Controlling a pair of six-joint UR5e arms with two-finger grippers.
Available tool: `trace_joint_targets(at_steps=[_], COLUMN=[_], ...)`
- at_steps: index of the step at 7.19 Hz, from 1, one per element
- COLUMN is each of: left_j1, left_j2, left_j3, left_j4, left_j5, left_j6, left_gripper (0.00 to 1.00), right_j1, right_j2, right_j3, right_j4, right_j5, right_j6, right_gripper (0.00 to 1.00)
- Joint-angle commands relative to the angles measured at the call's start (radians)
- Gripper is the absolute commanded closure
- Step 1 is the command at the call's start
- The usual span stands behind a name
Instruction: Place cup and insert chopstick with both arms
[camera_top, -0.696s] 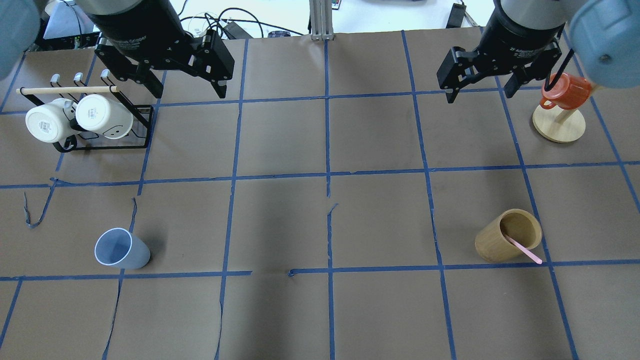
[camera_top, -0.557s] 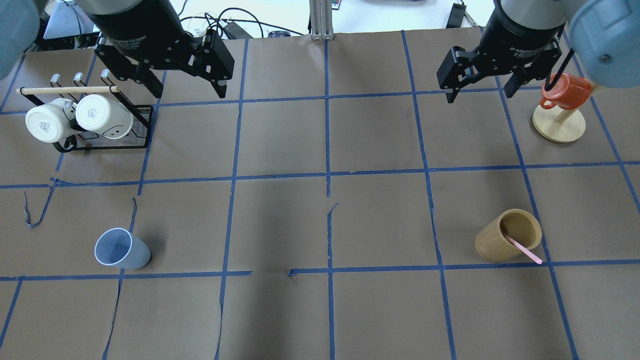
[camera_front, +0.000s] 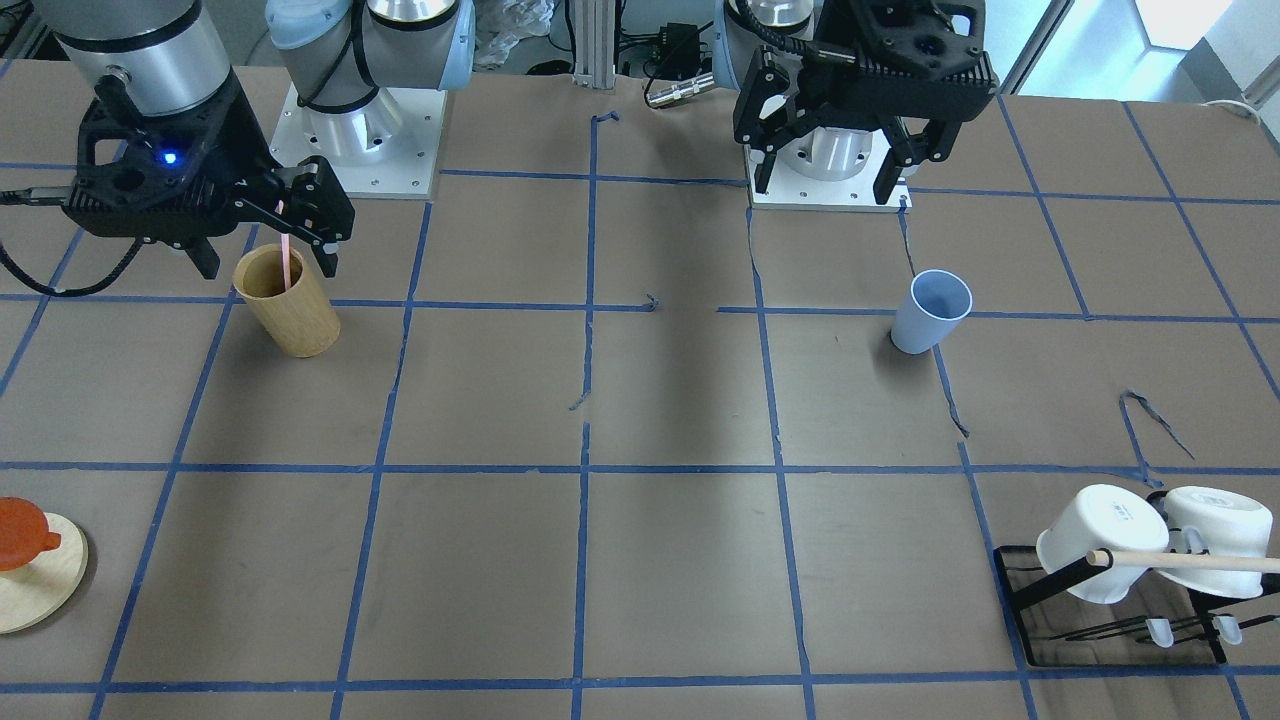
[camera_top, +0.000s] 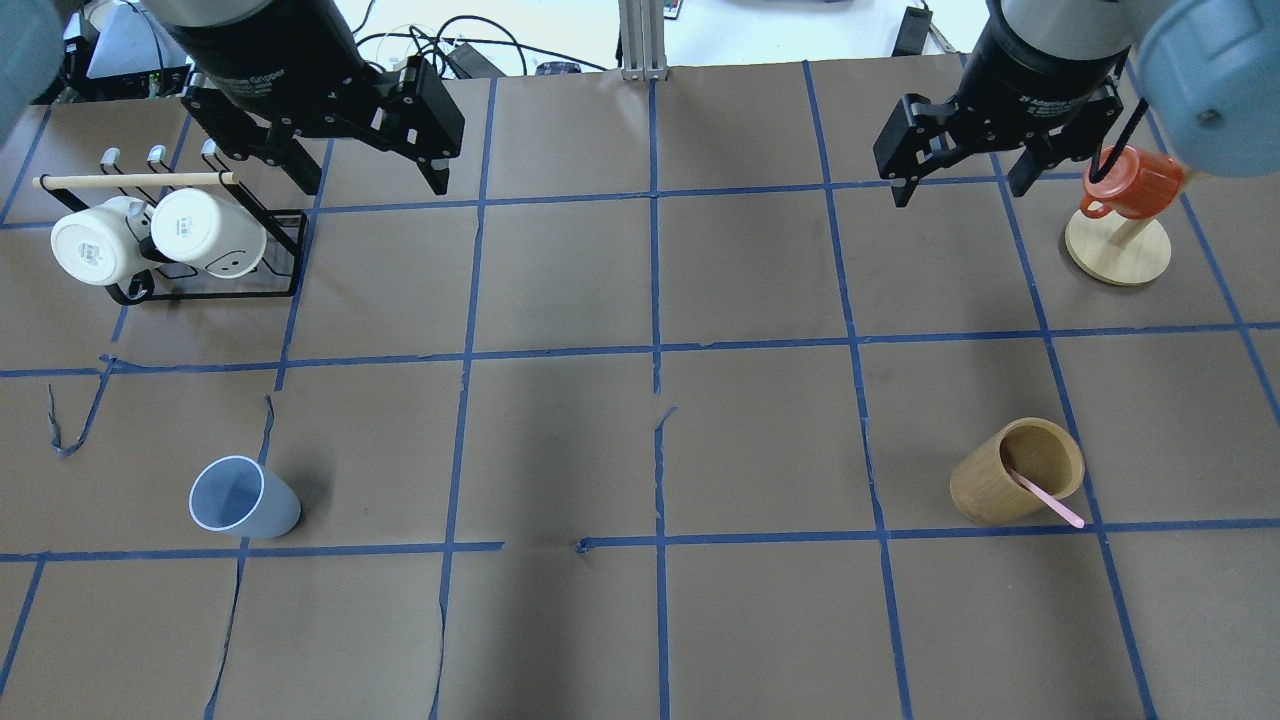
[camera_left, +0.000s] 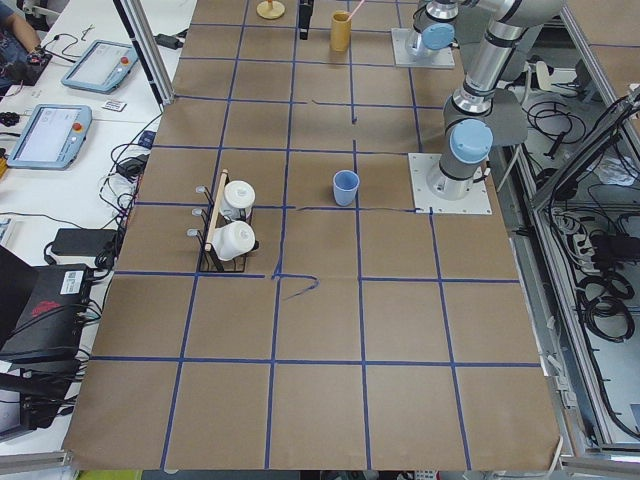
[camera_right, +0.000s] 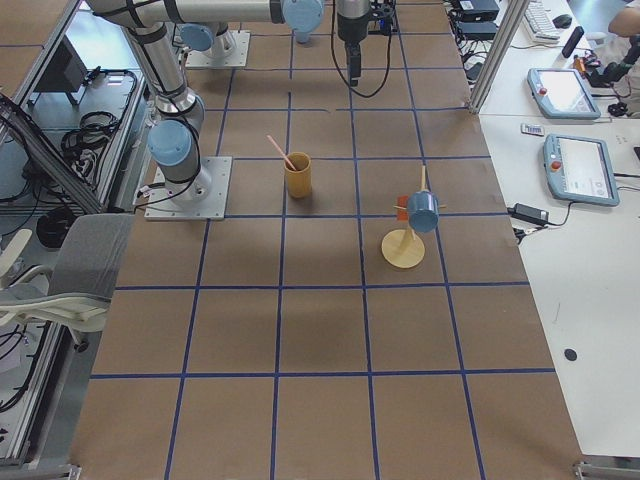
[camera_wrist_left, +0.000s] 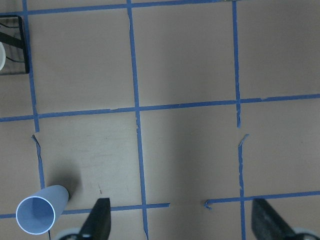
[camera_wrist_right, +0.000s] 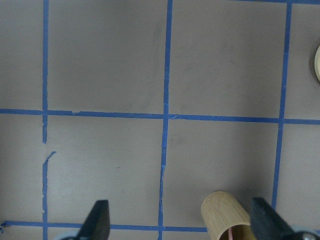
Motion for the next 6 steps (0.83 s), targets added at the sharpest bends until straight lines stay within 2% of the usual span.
trace_joint_targets(at_steps=[1,6], left_j1=[0.004,0.004], left_j2=[0.003,0.002], left_j3=[0.000,0.000], left_j4=[0.000,0.002], left_j5=[0.000,-0.003], left_j6=[0.000,0.000], left_gripper=[0.00,0.00], right_j1=[0.000,0.000], right_j2=[-0.005,-0.011], right_j3=[0.002,0.022], right_j4=[0.006,0.002], right_j5=[-0.002,-0.003], right_j6=[-0.002,-0.002], right_gripper=[0.00,0.00])
